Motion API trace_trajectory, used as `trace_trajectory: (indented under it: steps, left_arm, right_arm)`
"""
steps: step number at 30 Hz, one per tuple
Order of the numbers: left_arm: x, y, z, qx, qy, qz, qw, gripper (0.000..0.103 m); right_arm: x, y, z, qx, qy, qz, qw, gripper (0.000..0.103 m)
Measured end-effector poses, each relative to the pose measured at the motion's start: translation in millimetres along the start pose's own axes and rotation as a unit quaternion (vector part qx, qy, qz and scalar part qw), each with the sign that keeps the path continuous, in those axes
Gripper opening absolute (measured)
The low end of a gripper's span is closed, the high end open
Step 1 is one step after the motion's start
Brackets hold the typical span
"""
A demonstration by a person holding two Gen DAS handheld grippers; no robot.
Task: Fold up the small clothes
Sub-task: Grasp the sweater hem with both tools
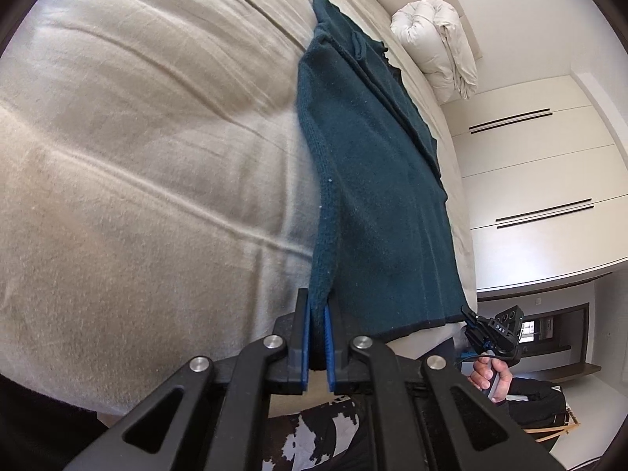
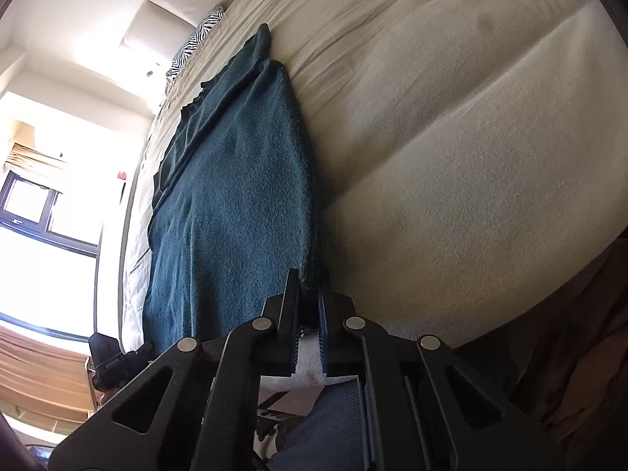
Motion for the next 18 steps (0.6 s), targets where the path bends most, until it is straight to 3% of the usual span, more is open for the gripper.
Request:
trace_trajectory:
  steps: [6, 18]
  left_arm:
    - [-18, -7, 10, -0.019, -0.026, -0.046, 0.9984, 0.007]
    - [-25, -11, 15, -0.022, -0.034, -0.063, 0.9972, 0.007]
  right_arm:
    - [-11, 24, 6, -0.003, -0.024, 0.035, 0.999, 0.006]
    - [-17, 37, 8, -0.007, -0.031, 0.051, 0.998, 0.006]
Point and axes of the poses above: each gripper's, at about its wrist camera, not at the fingertips, and x roughly the way its jaws point, y to its left, z to its top, the point moved 6 cm from there along x, roughly the way its jaws point, and after that the axes turned 4 degrees about z, right-handed, at the moved point
